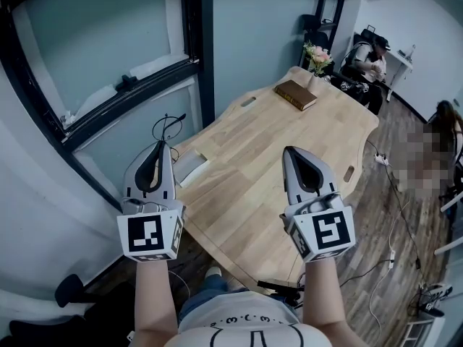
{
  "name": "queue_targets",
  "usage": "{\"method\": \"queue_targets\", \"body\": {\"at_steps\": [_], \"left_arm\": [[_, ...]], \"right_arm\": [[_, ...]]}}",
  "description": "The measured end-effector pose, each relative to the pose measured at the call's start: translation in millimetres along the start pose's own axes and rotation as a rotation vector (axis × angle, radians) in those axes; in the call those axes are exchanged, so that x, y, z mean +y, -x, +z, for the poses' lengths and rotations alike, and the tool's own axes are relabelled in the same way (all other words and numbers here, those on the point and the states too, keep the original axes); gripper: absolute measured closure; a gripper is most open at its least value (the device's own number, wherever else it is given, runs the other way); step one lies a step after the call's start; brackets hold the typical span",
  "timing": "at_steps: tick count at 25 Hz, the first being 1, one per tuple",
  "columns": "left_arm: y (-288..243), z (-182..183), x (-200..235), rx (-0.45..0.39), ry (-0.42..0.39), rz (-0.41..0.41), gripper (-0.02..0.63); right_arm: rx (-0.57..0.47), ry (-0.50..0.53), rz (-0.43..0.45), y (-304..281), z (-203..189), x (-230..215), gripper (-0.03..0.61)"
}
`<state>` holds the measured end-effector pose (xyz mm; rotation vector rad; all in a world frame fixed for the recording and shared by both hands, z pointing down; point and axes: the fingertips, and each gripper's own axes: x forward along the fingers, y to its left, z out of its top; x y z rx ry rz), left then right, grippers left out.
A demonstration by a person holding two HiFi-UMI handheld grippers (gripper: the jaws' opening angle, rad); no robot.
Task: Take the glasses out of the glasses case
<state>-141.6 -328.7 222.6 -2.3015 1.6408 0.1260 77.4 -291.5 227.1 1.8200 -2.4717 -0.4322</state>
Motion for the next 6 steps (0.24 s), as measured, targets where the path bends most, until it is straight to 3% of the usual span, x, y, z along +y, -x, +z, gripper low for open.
{"method": "queue_targets", "body": {"at_steps": [6], "left_arm": [[-0.2,-1.5,2.5,-0.007,0.001,-0.003,0.592]], "right_arm": [[0.004,-0.005,-0.006,-0.9,-2.7,3.4,0.569]]}}
